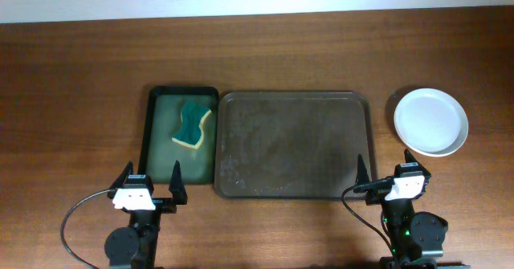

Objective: Clean dirty plates on tray and stack at the side

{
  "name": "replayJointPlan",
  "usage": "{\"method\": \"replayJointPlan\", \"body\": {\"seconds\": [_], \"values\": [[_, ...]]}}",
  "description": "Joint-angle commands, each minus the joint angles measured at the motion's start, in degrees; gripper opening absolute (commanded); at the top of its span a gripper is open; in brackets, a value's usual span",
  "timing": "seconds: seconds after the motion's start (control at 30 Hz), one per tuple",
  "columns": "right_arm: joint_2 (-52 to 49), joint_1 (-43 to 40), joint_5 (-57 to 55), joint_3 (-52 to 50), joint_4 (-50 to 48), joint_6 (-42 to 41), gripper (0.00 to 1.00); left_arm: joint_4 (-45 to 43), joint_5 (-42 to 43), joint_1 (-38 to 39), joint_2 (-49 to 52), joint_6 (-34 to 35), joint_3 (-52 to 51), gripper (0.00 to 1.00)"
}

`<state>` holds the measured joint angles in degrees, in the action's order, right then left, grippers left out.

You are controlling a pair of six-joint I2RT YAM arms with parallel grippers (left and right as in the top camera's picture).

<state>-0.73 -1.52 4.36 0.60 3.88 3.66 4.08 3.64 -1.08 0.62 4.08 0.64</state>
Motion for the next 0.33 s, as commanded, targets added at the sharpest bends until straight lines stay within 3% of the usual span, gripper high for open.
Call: {"method": "replayJointPlan", "body": {"seconds": [0.0,0.3], "values": [[0.4,-0.4,0.5,-0.3,0.2,0.2,0.98,0.5,-0.4,0.3,-0.3,-0.7,-0.1,1.0],[0.4,-0.4,0.5,-0.3,0.2,0.2,0.98,0.5,-0.4,0.3,-0.3,-0.7,-0.1,1.0]]}}
